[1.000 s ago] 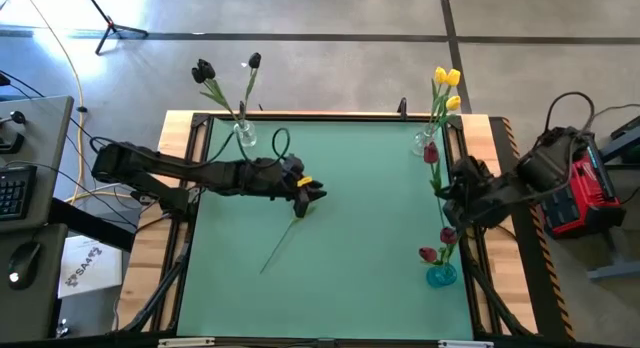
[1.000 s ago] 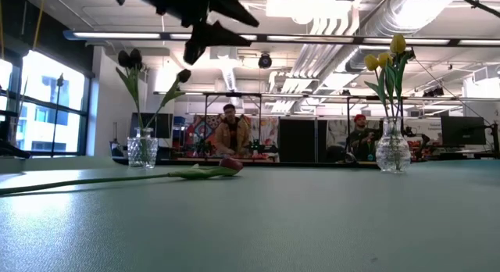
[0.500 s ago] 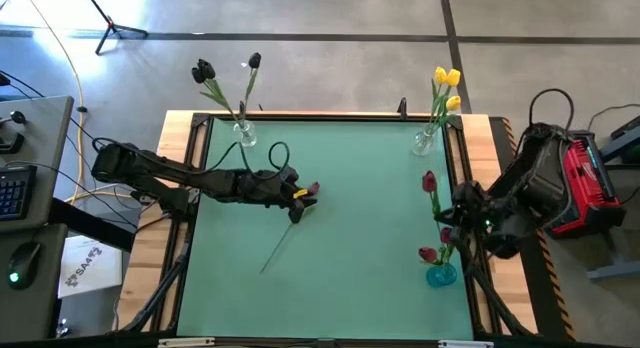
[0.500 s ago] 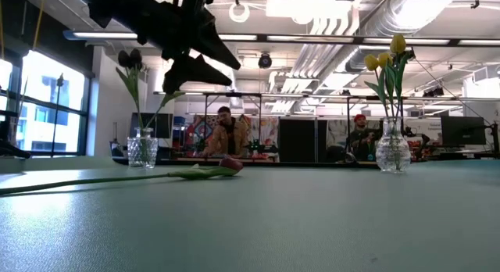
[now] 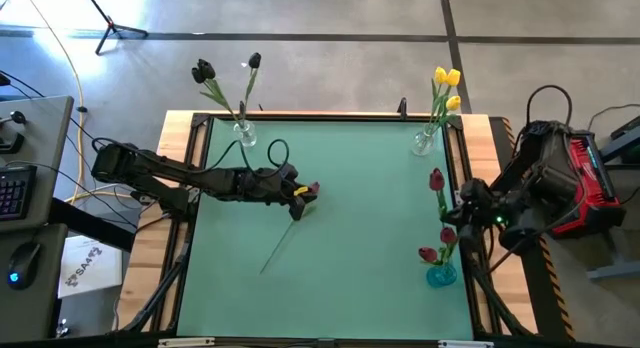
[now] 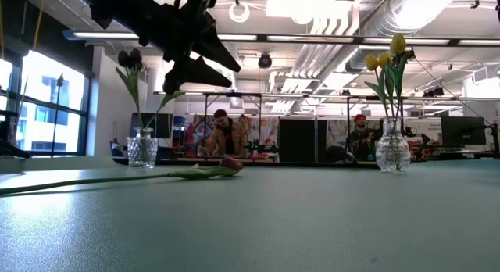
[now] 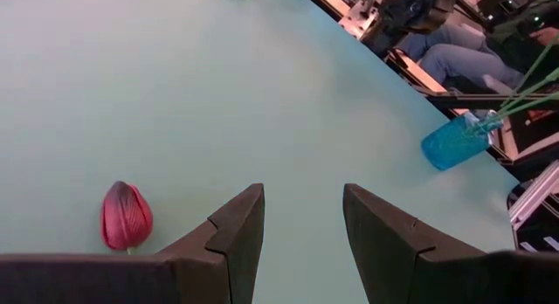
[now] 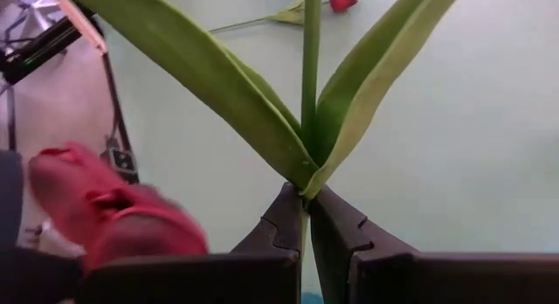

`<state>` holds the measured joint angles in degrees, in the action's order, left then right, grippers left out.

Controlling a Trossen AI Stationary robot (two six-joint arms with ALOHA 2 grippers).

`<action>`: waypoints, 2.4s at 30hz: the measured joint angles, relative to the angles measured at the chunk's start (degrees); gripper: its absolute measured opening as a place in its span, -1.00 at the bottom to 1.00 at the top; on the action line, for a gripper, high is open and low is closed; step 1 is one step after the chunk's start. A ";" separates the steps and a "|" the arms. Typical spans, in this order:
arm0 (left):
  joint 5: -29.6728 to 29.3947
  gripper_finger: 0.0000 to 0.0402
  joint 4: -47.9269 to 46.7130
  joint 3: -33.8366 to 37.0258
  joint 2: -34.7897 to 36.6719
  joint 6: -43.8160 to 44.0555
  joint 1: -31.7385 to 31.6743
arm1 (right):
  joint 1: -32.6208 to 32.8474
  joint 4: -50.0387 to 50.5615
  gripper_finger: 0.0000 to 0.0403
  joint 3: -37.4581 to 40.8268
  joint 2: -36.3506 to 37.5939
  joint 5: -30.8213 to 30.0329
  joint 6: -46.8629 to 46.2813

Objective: Sort flowers into vase by color
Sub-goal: Put the red flower into the blue vase

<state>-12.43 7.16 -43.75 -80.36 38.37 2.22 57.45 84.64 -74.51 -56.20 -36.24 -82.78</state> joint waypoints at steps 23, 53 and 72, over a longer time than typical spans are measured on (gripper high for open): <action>-0.17 -0.27 -1.36 -0.07 0.00 0.00 0.07 | 5.04 -3.93 -1.00 3.16 -5.34 -0.50 1.75; -0.20 -0.27 -1.33 -0.07 0.00 1.97 1.29 | 11.31 -4.07 -1.00 3.01 -5.69 1.72 -5.87; -1.25 -0.27 -10.98 -0.11 -4.01 3.06 1.66 | 19.78 -12.88 -0.54 3.01 -5.60 15.84 -19.29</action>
<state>-13.68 -3.82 -43.86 -84.37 41.43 3.88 77.23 71.76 -71.50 -61.80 -20.40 -102.07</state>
